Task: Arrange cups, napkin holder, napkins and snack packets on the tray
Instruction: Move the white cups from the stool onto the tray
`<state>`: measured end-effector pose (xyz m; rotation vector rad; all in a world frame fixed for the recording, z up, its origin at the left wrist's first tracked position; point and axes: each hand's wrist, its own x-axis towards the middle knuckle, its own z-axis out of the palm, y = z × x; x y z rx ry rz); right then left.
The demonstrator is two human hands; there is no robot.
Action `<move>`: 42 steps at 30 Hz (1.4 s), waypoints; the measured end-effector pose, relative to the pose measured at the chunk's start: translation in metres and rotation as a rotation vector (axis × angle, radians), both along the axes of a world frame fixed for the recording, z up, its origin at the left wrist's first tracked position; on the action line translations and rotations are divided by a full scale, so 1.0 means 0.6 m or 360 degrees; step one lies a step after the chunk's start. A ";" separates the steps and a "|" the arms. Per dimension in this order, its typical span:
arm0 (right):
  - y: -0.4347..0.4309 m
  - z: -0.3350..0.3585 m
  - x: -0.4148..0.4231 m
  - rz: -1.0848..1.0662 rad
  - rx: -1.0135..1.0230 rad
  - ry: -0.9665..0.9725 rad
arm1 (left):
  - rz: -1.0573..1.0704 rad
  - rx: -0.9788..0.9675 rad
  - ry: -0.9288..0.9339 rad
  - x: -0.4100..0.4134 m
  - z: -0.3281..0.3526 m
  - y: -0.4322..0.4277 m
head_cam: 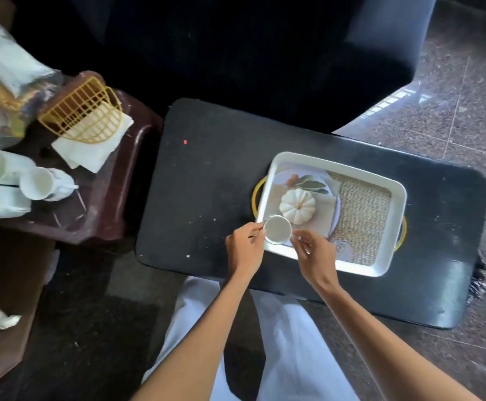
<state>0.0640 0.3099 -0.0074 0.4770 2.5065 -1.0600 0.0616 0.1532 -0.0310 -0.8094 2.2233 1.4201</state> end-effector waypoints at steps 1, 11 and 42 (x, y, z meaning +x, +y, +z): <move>0.005 -0.007 -0.002 0.0013 -0.0013 -0.0019 | 0.0003 -0.0027 -0.0024 -0.001 -0.004 0.006; 0.018 -0.030 -0.004 0.0129 -0.0097 -0.0181 | 0.0005 -0.0119 -0.0204 0.012 -0.024 0.015; -0.507 0.076 -0.098 0.0421 -0.0549 0.0108 | 0.1021 -0.0514 0.0377 -0.017 0.148 -0.519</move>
